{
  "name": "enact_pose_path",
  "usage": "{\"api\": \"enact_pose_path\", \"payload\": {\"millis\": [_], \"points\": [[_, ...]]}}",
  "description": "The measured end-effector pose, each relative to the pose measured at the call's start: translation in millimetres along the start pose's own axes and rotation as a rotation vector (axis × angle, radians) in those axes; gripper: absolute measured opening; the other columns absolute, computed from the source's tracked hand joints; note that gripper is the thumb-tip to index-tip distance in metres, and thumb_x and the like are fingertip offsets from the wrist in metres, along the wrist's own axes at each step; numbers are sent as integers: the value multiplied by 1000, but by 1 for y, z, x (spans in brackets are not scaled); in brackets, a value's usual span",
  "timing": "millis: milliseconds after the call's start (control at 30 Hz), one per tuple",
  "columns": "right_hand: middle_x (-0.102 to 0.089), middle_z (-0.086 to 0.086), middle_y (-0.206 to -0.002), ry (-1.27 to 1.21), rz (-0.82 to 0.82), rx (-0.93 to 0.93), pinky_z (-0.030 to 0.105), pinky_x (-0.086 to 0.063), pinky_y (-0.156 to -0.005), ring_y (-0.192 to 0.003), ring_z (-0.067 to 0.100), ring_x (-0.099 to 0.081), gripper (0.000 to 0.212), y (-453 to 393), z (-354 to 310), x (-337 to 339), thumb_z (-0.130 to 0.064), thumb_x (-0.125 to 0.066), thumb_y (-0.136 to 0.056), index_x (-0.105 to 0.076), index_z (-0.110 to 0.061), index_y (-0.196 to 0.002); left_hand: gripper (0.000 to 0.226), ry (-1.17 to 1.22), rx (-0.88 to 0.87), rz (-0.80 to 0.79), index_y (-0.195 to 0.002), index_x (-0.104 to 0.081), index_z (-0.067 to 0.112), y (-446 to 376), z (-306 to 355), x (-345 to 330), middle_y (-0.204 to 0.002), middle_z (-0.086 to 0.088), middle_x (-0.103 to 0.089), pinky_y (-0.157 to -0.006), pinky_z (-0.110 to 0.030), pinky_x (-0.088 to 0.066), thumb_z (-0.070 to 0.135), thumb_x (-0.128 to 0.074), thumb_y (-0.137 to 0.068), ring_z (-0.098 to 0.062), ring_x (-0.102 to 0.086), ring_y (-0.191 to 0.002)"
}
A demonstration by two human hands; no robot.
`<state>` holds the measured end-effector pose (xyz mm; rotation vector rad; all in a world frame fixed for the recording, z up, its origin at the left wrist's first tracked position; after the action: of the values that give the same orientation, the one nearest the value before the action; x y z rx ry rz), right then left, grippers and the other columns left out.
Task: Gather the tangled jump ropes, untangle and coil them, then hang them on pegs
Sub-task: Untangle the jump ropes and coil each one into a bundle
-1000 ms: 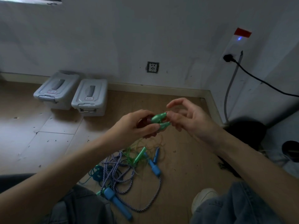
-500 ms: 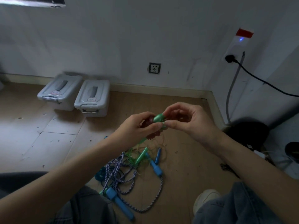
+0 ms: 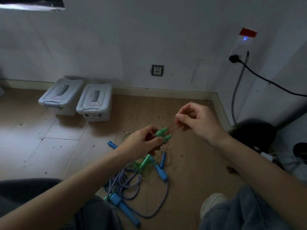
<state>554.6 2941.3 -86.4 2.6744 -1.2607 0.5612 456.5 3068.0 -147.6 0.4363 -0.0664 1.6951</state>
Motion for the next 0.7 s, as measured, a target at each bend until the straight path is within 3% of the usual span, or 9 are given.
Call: {"api": "enact_pose_path", "payload": {"millis": [67, 133, 233, 267, 333, 433, 533, 600, 700], "points": [[-62, 4, -68, -27, 50, -92, 17, -48, -50, -51, 4, -59, 16, -4, 7, 8, -2, -55, -89, -53, -12, -78, 17, -7, -28, -12, -93, -51, 42, -1, 1, 1, -86, 8, -65, -66, -18, -55, 26, -56, -88, -2, -66, -69], [-61, 3, -70, -54, -14, -192, 20, -46, -51, -54, 7, -57, 12, -2, 16, 3, -7, -53, -92, -49, -15, -84, 19, -41, -31, -25, -90, -52, 43, -3, -1, -1, -84, 9, -65, -64, -16, -54, 25, -56, -88, 2, -65, -66], [-58, -2, -68, -82, -244, -201, 14, -41, -46, -49, -1, -53, 12, 3, 20, -22, -15, -56, -91, -46, -21, -92, 7, -75, 21, -10, -93, -60, 28, -11, -4, -3, -78, 5, -67, -58, -15, -53, 28, -53, -90, 1, -64, -59], [-55, -2, -66, -90, -259, -184, 13, -38, -43, -44, -2, -50, 13, -1, 20, -28, -13, -56, -90, -46, -21, -91, 13, -95, 25, 13, -95, -61, 22, -16, -3, -2, -76, 4, -67, -58, -17, -54, 30, -52, -90, -2, -65, -58], [-49, 1, -68, -113, -137, -220, 14, -34, -36, -40, 0, -46, 15, -22, 22, -28, -8, -53, -91, -44, -20, -86, 22, -81, 39, 59, -90, -63, 16, -27, -2, -1, -73, 1, -67, -60, -24, -57, 34, -51, -90, -8, -64, -58], [-43, 4, -74, -211, 117, -411, 13, -26, -29, -50, 10, -39, 22, -56, 39, -17, -5, -50, -92, -39, -20, -81, 30, -36, -37, 224, -80, -63, 18, -37, 4, 2, -69, 1, -68, -60, -28, -58, 46, -53, -83, -9, -64, -54], [-40, 6, -70, -452, 201, -575, 10, -20, -29, -47, 10, -30, 27, -73, 70, -24, 3, -47, -92, -36, -18, -79, 31, -131, -182, 361, -74, -64, 19, -38, 3, 8, -62, 5, -67, -53, -25, -56, 47, -53, -83, -6, -63, -49], [-39, 7, -68, -599, 237, -656, 8, -18, -30, -47, 9, -27, 31, -75, 92, -32, 9, -44, -90, -33, -18, -78, 32, -161, -235, 351, -74, -64, 18, -36, -5, 6, -57, 8, -65, -48, -21, -54, 47, -53, -83, -4, -62, -47], [-39, 6, -69, -613, 275, -710, 10, -19, -29, -41, 7, -32, 33, -77, 124, -41, 10, -45, -89, -32, -19, -79, 34, -222, -286, 315, -75, -66, 15, -38, -19, -5, -53, 11, -61, -43, -11, -45, 46, -53, -83, 1, -59, -46]]}}
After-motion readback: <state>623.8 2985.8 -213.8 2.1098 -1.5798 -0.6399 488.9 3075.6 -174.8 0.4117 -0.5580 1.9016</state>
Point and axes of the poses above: each hand's wrist, its own y-axis away from the middle knuckle, its own x-axis out of the back of the hand, z = x × y, the point moved 4 cm from there along -y, towards the middle knuckle
